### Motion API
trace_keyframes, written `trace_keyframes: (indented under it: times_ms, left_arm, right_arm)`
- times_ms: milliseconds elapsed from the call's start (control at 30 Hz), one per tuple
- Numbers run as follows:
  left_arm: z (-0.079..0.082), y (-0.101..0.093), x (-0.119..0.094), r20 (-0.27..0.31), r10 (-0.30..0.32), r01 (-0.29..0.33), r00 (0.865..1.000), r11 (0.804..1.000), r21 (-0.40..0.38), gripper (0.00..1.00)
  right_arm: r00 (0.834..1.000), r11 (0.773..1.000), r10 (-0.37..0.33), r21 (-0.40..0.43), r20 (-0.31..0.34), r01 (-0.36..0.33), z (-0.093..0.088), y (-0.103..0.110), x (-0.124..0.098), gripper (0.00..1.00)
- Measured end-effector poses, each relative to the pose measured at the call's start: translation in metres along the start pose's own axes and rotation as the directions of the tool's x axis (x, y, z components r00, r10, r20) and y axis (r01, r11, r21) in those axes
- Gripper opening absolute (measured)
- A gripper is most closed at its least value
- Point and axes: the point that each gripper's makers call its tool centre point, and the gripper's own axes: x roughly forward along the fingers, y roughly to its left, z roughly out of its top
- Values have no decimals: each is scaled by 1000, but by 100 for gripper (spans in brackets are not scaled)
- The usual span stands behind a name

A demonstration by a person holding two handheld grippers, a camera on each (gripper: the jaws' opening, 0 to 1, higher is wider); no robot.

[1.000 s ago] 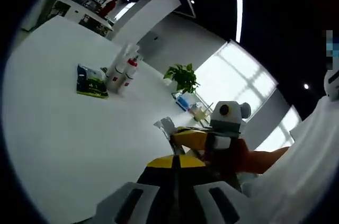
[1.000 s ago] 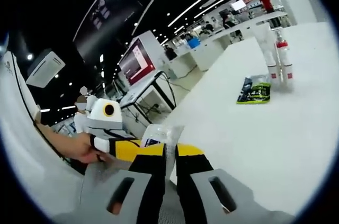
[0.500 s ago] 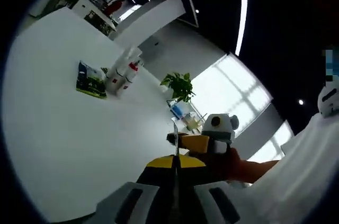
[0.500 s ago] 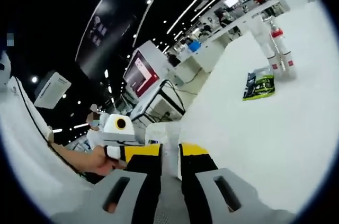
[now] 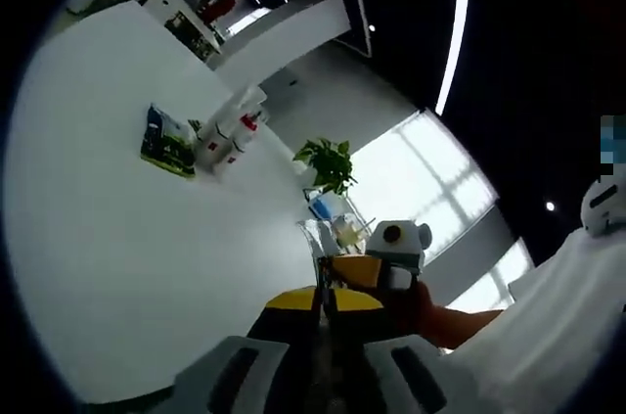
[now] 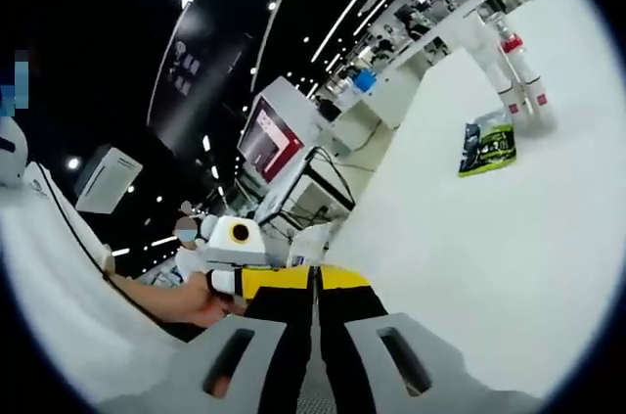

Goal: Arrange the skincare products in the storage area until every visible bottle or jar stands upright without overlapping.

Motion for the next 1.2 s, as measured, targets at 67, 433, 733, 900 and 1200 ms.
trace_keyframes:
  times_ms: [67,433,733,900,1200]
  left_arm:
    - [0,-1,1,5,-1,1,1000,1000,-11,11]
    - [-2,-6,-2,-11,-40,39,999,998,-41,1]
    - [-3,-10,0,-13,-55,54,998,995,-82,1]
    - [-1,-20,2,1,-95,95,995,992,-88,3]
    - [-2,-21,-1,-5,-94,93,996,992,-90,2]
  right_arm:
    - [1000,999,25,25,15,-25,3,3,-1,0]
    - [997,997,78,-13,-18,-78,-3,17,5,0]
    - [999,993,46,-110,-12,-47,0,20,4,0]
    - [998,997,51,-66,23,-50,7,21,0,0]
    - [998,997,59,-58,34,-57,9,23,1,0]
